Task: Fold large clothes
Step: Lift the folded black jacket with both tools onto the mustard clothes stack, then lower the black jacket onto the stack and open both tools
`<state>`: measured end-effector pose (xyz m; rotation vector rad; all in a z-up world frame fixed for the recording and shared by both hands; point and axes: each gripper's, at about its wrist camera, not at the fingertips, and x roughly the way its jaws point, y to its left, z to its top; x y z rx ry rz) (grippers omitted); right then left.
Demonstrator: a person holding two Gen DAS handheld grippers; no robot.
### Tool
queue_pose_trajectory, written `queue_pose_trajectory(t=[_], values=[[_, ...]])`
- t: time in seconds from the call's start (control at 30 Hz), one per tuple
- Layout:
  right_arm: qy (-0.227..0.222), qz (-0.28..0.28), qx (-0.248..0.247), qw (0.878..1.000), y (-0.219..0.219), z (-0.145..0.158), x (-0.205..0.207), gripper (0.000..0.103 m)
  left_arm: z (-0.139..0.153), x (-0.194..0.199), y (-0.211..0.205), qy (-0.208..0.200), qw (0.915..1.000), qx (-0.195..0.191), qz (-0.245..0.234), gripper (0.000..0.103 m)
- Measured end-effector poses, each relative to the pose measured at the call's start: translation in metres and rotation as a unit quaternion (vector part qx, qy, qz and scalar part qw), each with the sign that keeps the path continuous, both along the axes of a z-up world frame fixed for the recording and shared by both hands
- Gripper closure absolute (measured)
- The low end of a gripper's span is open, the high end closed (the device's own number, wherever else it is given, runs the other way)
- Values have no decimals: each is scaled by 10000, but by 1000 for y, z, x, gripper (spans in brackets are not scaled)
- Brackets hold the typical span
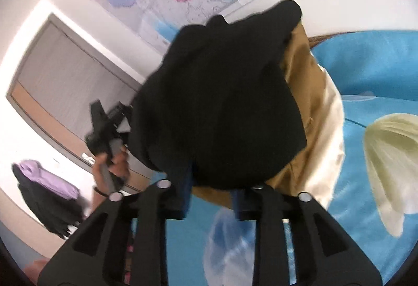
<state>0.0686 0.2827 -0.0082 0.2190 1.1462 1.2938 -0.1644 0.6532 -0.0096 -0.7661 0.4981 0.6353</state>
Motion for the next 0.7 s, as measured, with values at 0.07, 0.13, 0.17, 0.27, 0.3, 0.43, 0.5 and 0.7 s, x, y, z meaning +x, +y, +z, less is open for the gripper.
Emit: queue_pose_trajectory(t=[0.07, 0.13, 0.17, 0.27, 0.3, 0.43, 0.5, 0.7], values=[[-213, 112, -125, 9996, -4, 10, -4, 58, 17, -7, -17, 209, 9981, 567, 117, 20], [-547, 385, -246, 9975, -8, 22, -11, 58, 35, -20, -37, 412, 9924, 1114, 322, 19], [-744, 571, -226, 9953, -11, 31, -17, 58, 43, -26, -44, 404, 9896, 1321, 401, 19], [-1285, 1022, 0, 9864, -17, 60, -34, 59, 75, -43, -76, 139, 9755, 2160, 384, 16], [-1526, 1057, 92, 9826, -15, 71, -38, 60, 83, -39, -84, 72, 9727, 2314, 127, 16], [-2310, 933, 273, 9681, 20, 107, -40, 61, 89, 5, -96, 308, 9640, 2534, -751, 16], [-2386, 838, 294, 9670, 51, 113, -33, 62, 80, 41, -92, 664, 9618, 2495, -910, 19], [-2526, 828, -576, 9623, 146, 73, -9, 66, 39, 106, -62, 1561, 9588, 2168, -967, 34]])
